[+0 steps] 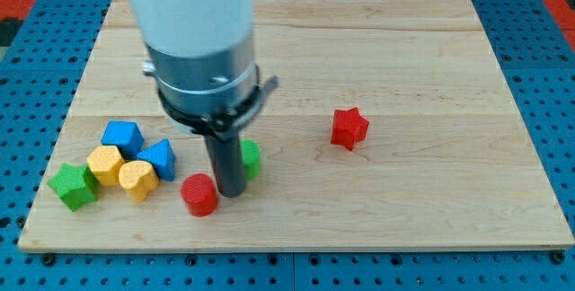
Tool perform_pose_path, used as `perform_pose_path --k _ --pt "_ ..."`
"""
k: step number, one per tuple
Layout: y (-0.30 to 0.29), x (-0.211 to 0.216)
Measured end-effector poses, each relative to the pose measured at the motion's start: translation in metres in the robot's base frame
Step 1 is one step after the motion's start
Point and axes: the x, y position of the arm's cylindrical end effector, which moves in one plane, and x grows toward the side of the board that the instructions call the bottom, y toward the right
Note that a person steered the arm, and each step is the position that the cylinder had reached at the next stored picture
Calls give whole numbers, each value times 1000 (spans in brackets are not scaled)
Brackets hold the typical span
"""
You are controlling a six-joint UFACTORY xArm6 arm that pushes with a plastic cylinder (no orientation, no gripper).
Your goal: Slide the red circle red circle and red star into the group of blocks
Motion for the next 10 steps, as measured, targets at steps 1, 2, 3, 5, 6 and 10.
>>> perform_pose_path --k 1,2,3,5,6,10 --pt "81 -10" --pt "44 -48" --pt "-40 -25" --pt "171 -28" --pt "206 -47" --pt "75 -122"
